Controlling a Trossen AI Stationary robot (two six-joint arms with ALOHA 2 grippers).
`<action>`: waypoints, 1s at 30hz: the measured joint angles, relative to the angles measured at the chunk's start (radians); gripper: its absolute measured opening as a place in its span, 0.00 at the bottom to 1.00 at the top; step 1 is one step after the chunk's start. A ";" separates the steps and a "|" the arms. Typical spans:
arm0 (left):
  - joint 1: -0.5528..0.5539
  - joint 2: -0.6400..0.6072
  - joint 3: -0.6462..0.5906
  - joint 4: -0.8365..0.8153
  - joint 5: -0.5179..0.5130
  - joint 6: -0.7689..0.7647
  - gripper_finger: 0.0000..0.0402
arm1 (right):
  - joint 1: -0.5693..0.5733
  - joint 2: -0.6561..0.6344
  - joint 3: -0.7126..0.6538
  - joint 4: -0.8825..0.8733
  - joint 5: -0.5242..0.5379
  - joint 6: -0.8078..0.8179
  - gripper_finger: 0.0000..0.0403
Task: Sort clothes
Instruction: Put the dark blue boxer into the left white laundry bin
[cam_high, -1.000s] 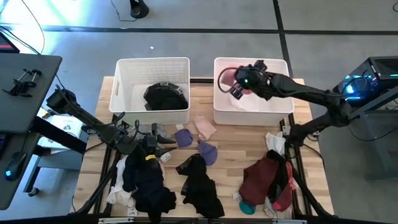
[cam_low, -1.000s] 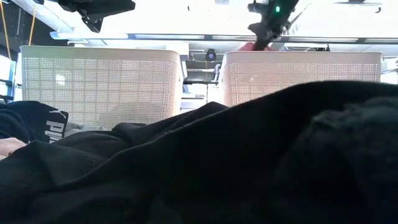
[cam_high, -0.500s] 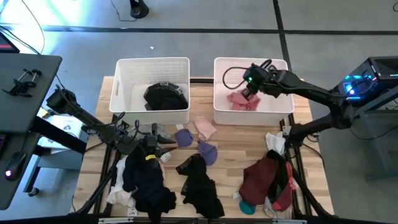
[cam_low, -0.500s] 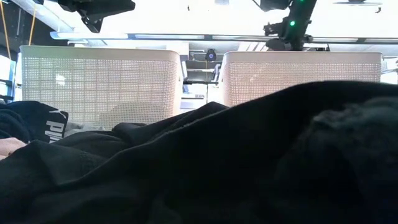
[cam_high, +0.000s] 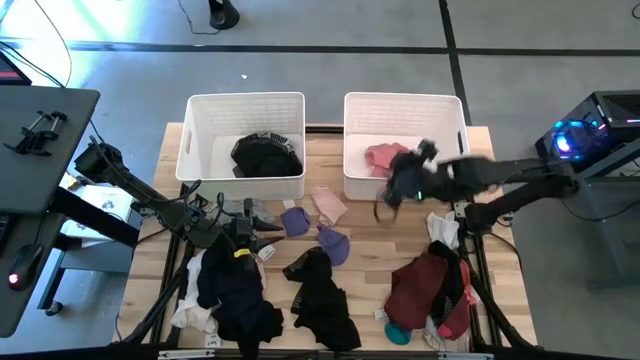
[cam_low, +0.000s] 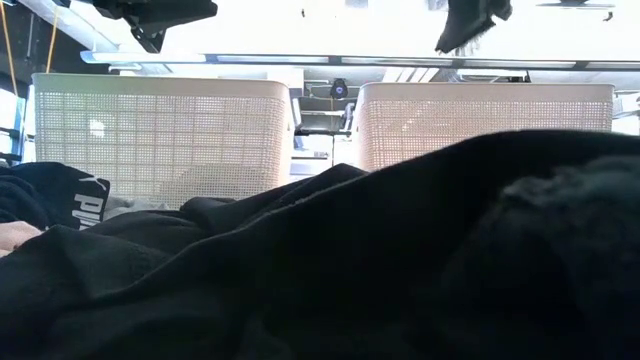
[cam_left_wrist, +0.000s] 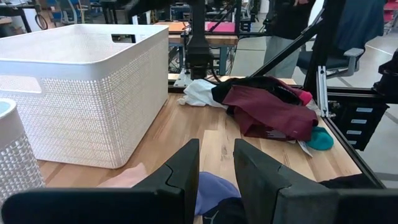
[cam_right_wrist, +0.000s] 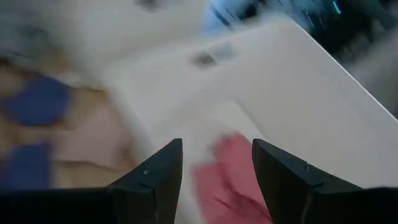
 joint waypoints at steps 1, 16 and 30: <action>0.000 0.000 0.000 0.000 0.000 0.002 0.22 | 0.048 0.008 -0.020 0.047 0.011 -0.006 0.45; -0.011 0.045 0.360 -0.610 -0.009 0.024 0.22 | 0.316 0.271 -0.659 1.445 -0.070 -0.134 0.45; -0.117 0.377 0.623 -1.375 0.412 -0.584 0.22 | 0.303 0.484 -0.626 1.525 -0.055 -0.098 0.45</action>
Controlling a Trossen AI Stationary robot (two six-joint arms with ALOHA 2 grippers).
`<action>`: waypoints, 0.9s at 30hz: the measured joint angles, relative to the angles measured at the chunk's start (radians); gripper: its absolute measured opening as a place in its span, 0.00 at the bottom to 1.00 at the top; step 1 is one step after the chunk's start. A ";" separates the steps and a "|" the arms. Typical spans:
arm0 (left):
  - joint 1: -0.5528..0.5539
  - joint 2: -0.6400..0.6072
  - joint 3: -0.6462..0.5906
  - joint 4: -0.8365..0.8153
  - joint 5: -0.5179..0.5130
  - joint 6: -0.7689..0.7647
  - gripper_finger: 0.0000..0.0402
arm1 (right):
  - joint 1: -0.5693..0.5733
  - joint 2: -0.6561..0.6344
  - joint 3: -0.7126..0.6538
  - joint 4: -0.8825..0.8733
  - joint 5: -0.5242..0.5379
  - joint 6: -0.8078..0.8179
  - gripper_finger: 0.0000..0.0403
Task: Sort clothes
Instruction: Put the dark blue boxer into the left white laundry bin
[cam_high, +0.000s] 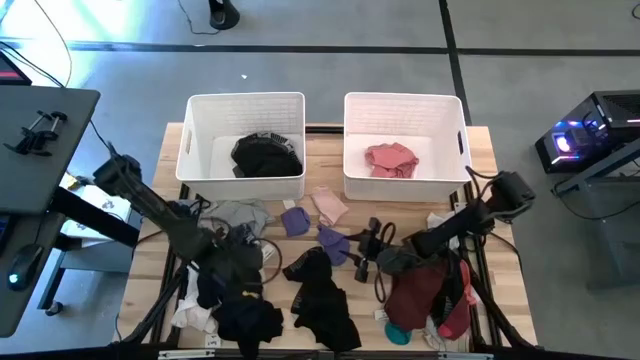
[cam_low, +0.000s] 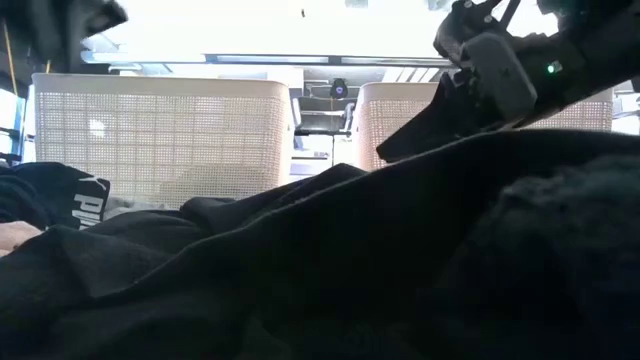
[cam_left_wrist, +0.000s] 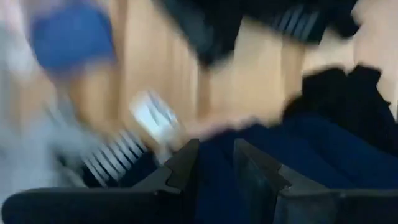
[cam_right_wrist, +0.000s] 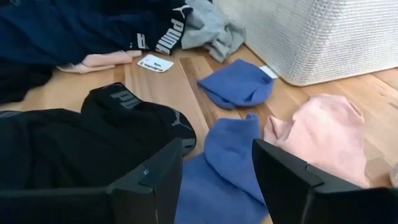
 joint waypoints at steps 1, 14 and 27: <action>-0.008 0.021 0.000 -0.034 0.022 -0.092 0.22 | -0.002 0.004 0.003 0.001 0.000 -0.006 0.45; -0.009 0.082 -0.273 0.156 0.063 -0.486 0.34 | -0.011 0.004 0.003 0.007 0.000 -0.039 0.45; 0.000 0.078 -0.256 0.177 0.017 -0.206 0.04 | -0.036 0.004 0.003 0.007 0.000 -0.017 0.45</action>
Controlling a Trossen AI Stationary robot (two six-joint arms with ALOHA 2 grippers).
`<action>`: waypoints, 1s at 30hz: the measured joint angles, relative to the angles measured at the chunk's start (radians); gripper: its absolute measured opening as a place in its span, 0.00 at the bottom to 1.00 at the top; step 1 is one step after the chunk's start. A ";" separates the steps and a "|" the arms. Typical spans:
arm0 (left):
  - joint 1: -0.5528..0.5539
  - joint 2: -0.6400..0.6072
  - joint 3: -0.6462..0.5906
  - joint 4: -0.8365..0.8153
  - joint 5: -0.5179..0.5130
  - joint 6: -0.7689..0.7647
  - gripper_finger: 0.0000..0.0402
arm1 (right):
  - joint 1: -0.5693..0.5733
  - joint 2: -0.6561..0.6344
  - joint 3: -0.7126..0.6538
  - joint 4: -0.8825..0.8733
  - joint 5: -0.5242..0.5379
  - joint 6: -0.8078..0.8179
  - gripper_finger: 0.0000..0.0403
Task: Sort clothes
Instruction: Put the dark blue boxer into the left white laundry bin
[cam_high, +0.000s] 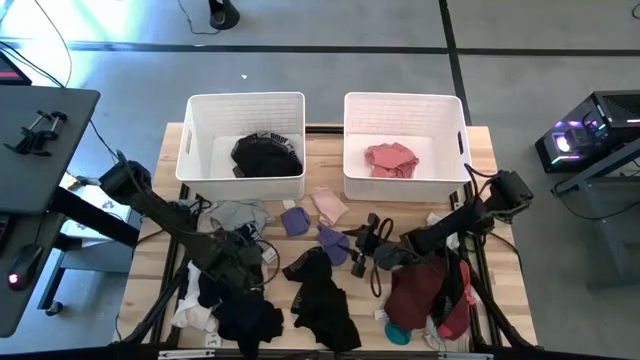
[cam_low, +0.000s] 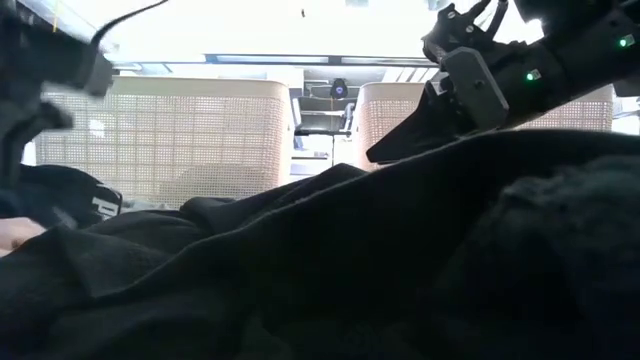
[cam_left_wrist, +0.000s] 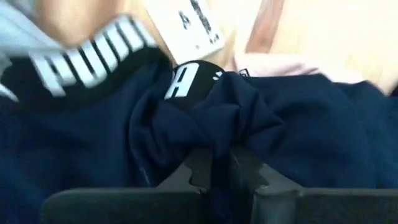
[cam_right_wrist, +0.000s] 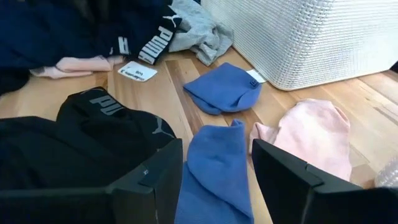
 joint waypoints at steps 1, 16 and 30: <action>0.000 -0.001 0.024 -0.023 -0.027 0.028 0.04 | 0.000 0.000 0.000 0.000 0.000 0.010 0.45; 0.001 -0.096 0.547 -0.321 -0.691 0.423 0.01 | 0.000 0.000 0.000 0.000 0.000 0.058 0.45; 0.330 -0.239 0.782 -0.315 -0.978 0.875 0.01 | -0.001 0.000 0.000 0.000 0.018 0.057 0.45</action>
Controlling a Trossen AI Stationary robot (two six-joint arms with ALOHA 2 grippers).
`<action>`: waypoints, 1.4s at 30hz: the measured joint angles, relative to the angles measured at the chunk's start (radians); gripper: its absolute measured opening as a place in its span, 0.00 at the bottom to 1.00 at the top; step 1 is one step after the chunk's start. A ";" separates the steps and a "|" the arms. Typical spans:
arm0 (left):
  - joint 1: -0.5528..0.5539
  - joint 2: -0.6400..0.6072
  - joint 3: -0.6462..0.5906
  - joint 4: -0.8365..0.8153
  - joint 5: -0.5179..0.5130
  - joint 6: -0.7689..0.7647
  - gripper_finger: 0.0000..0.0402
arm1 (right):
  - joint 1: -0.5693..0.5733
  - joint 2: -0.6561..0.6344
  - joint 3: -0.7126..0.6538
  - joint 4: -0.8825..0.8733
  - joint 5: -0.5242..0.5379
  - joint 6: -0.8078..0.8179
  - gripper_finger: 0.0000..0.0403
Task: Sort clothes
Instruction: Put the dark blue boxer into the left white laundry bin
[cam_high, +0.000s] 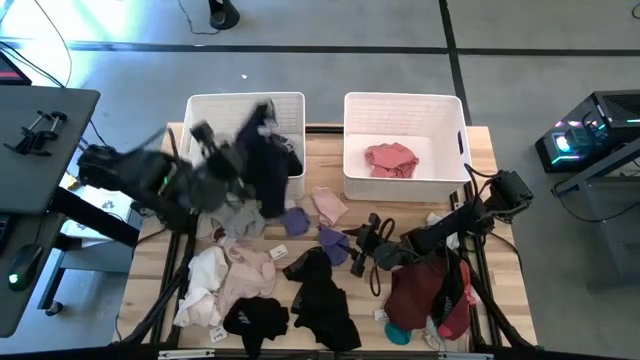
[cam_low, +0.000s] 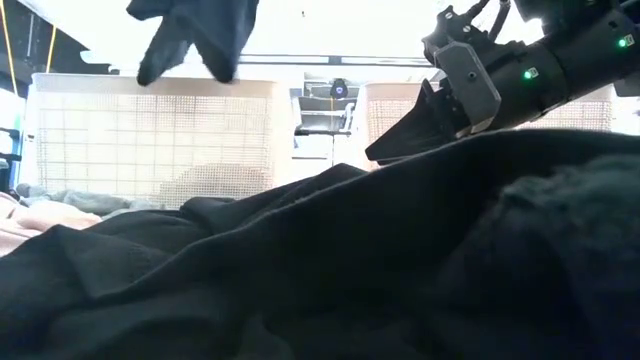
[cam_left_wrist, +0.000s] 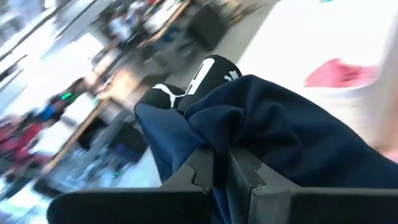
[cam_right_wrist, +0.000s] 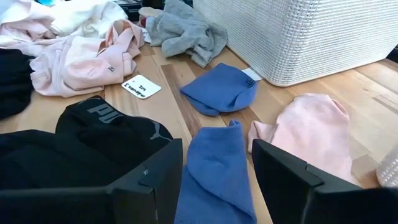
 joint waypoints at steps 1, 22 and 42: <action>0.046 -0.013 0.000 0.001 0.000 0.028 0.01 | -0.001 0.000 0.000 0.000 0.001 -0.002 0.45; 0.738 -0.049 -0.332 0.258 0.533 0.178 0.01 | -0.065 0.000 0.000 0.000 -0.005 0.032 0.45; 0.838 -0.088 -0.610 0.478 0.963 0.108 0.44 | -0.064 0.000 0.000 0.000 -0.008 0.091 0.45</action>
